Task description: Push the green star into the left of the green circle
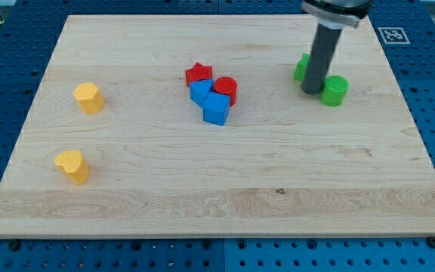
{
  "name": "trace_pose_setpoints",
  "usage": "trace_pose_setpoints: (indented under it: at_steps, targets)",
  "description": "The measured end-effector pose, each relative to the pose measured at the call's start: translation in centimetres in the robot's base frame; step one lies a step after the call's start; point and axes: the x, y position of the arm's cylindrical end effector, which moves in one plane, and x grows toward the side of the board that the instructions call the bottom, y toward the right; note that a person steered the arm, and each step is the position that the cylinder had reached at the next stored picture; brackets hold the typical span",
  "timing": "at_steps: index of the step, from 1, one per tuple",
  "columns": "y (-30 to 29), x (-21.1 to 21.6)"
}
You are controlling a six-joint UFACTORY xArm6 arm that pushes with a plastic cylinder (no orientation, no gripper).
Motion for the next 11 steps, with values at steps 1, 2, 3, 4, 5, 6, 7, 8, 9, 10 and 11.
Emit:
trace_pose_setpoints:
  at_steps: [1, 2, 3, 4, 5, 6, 7, 8, 9, 10, 11]
  targets:
    - [-0.2, -0.2]
    - [-8.0, -0.3]
    - [-12.9, -3.7]
    - [-11.8, -7.5]
    - [-6.3, -8.0]
    - [-3.0, -7.3]
    - [-2.6, -4.5]
    - [-2.4, -1.2]
    - [-0.6, 0.8]
    - [1.9, 1.8]
    - [1.3, 2.7]
